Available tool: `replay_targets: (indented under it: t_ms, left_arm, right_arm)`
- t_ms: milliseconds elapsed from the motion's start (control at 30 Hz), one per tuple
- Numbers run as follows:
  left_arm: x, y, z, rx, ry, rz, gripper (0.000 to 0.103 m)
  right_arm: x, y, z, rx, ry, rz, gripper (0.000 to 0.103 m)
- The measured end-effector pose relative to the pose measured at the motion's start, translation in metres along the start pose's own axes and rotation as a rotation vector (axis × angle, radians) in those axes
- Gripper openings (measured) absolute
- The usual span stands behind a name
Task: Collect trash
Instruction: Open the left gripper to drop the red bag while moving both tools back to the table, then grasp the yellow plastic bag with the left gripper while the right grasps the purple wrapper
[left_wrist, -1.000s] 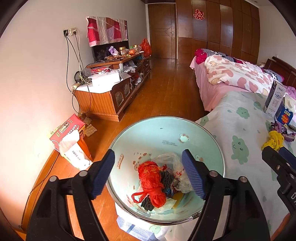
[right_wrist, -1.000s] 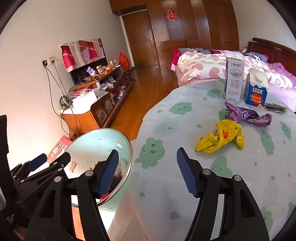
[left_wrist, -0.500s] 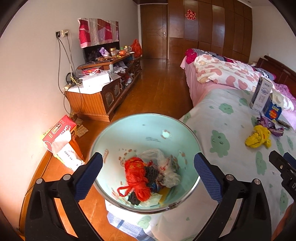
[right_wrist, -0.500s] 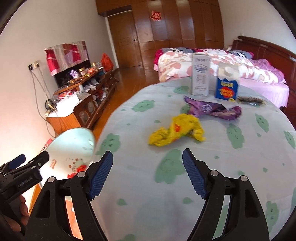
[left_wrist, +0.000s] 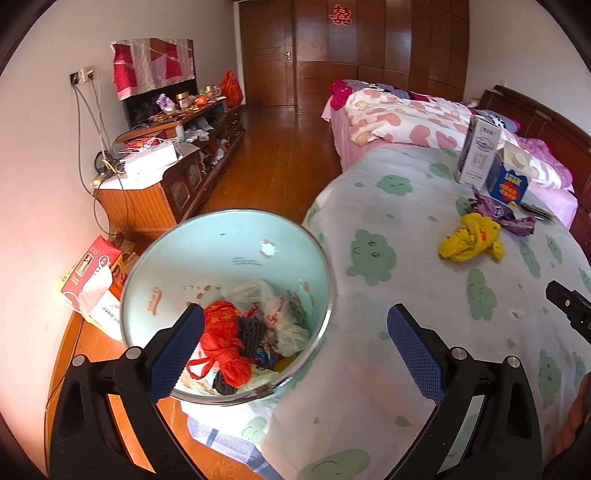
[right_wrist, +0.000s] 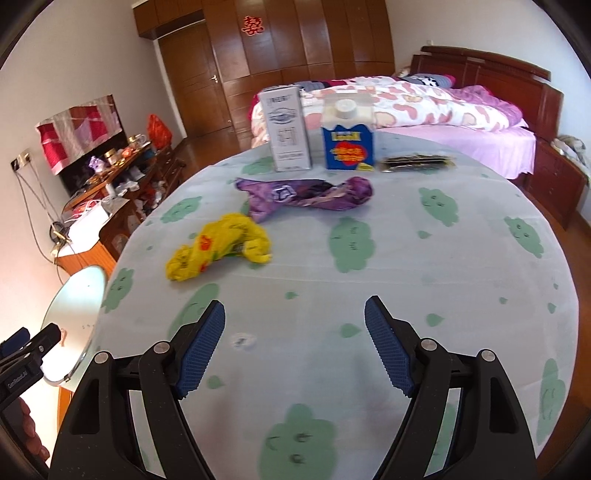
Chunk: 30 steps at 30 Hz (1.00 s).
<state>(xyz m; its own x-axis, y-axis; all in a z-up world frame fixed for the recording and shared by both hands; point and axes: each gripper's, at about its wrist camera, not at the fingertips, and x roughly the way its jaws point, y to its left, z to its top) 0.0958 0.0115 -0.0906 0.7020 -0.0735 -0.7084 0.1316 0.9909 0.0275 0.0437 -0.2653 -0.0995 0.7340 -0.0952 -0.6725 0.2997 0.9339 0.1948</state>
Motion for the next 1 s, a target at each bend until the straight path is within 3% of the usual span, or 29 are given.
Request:
replay_targets:
  t_ms: [433,767,1000]
  left_arm:
    - [0.011,-0.067,0.007,0.127,0.027,-0.105,0.097]
    - [0.036,-0.126,0.036,0.229,0.016,-0.188,0.093]
    - [0.064,-0.164,0.049,0.314,0.025,-0.192,0.087]
  right_arm:
    - [0.003,-0.061,0.011,0.02,0.021,-0.075,0.077]
    - [0.006,-0.094,0.022,0.04,0.021,-0.093,0.077]
    - [0.009,-0.109,0.031,0.039,0.036,-0.097,0.077]
